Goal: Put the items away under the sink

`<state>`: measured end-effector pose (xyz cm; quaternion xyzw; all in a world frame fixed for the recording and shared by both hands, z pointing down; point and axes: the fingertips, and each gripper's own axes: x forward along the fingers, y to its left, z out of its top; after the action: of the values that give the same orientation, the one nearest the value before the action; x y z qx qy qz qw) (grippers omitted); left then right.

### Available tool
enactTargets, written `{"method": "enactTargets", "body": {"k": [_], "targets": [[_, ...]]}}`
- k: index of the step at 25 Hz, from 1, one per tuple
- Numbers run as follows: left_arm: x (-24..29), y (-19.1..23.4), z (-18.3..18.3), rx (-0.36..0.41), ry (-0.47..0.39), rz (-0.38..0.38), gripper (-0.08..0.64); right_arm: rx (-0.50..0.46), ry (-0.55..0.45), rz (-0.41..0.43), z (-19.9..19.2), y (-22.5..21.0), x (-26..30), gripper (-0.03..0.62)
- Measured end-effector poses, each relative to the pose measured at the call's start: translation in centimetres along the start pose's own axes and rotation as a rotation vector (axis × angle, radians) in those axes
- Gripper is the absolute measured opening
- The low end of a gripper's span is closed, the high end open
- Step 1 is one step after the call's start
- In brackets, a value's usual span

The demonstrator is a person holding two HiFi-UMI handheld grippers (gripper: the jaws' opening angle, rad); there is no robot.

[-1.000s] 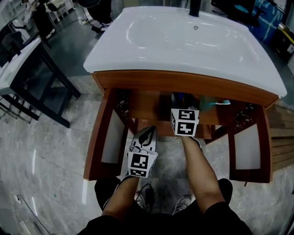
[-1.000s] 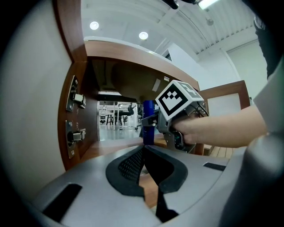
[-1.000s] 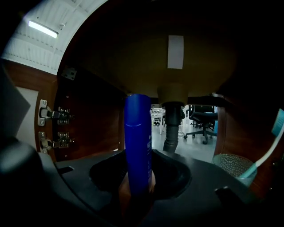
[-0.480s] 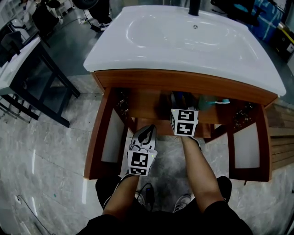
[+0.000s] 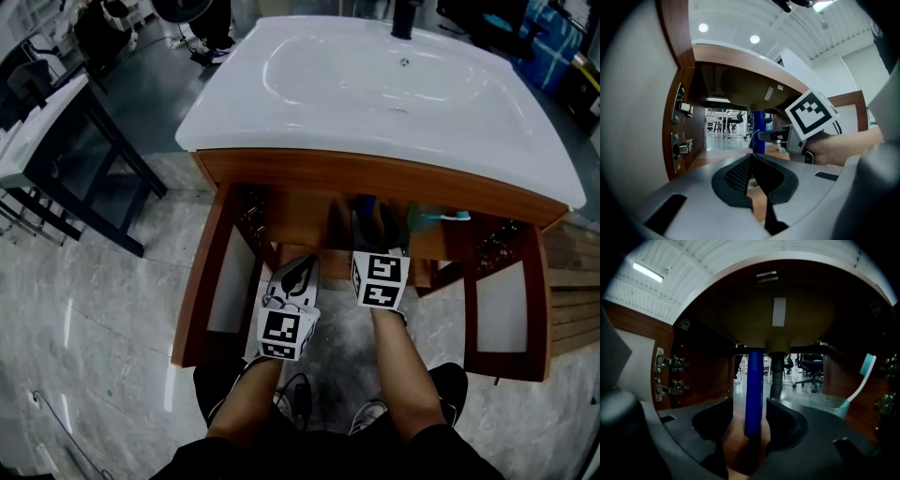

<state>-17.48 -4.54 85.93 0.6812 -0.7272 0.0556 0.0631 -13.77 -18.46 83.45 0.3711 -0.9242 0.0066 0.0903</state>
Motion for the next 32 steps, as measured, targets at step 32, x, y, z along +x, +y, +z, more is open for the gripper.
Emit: {"method": "enactTargets", "body": {"k": [32], "targets": [[-16.1, -9.3, 50.3, -0.038, -0.010, -0.083, 0.021, -0.014, -0.047, 0.126, 48.8, -2.1, -30.0, 0.020]]}}
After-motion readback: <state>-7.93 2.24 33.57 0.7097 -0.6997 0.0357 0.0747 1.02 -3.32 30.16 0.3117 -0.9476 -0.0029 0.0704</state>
